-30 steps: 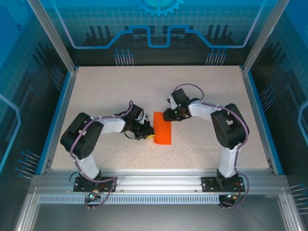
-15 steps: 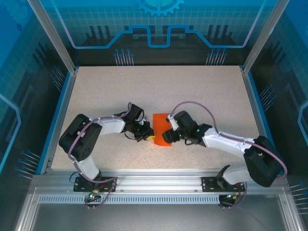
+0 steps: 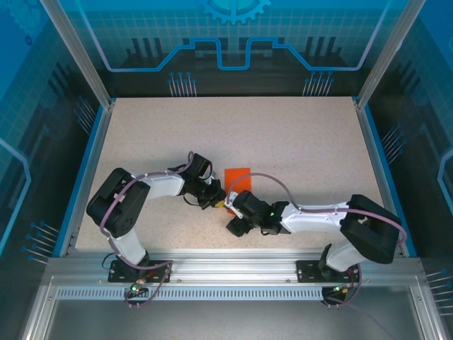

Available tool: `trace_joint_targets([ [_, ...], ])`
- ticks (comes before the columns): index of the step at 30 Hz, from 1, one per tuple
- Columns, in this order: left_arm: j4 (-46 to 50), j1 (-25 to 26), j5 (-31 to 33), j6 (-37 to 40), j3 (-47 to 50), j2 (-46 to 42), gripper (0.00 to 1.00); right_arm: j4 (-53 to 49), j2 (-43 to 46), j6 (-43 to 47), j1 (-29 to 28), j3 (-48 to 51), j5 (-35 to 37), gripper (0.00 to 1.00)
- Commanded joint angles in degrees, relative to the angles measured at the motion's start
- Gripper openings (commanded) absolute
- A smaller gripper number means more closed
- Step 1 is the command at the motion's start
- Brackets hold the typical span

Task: Fold a paper plane with a square sheet of paper (fold left side to right side)
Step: Third fold the triangle at the center of the table.

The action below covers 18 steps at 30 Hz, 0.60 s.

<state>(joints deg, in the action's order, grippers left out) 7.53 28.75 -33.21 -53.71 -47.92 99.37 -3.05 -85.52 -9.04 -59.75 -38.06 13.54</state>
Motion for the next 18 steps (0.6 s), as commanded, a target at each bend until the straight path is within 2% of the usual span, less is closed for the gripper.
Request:
trace_joint_targets([
  [1,2.0,0.5,-2.3,-0.7,-1.7,-0.4,0.01,2.2,-2.2,2.9,-0.9,-3.1,2.2,0.78],
  [10,2.4,0.7,-2.7,-0.6,-2.2,0.0,0.01,3.5,-5.6,3.7,-0.6,-5.1,2.8,0.61],
  [15,2.9,0.7,-2.7,-0.2,-2.4,0.1,0.01,4.0,-5.1,3.8,0.4,-5.4,2.3,0.43],
  [18,3.3,0.7,-2.5,0.0,-2.4,0.2,0.01,3.6,-4.6,4.0,1.3,-5.4,0.6,0.28],
])
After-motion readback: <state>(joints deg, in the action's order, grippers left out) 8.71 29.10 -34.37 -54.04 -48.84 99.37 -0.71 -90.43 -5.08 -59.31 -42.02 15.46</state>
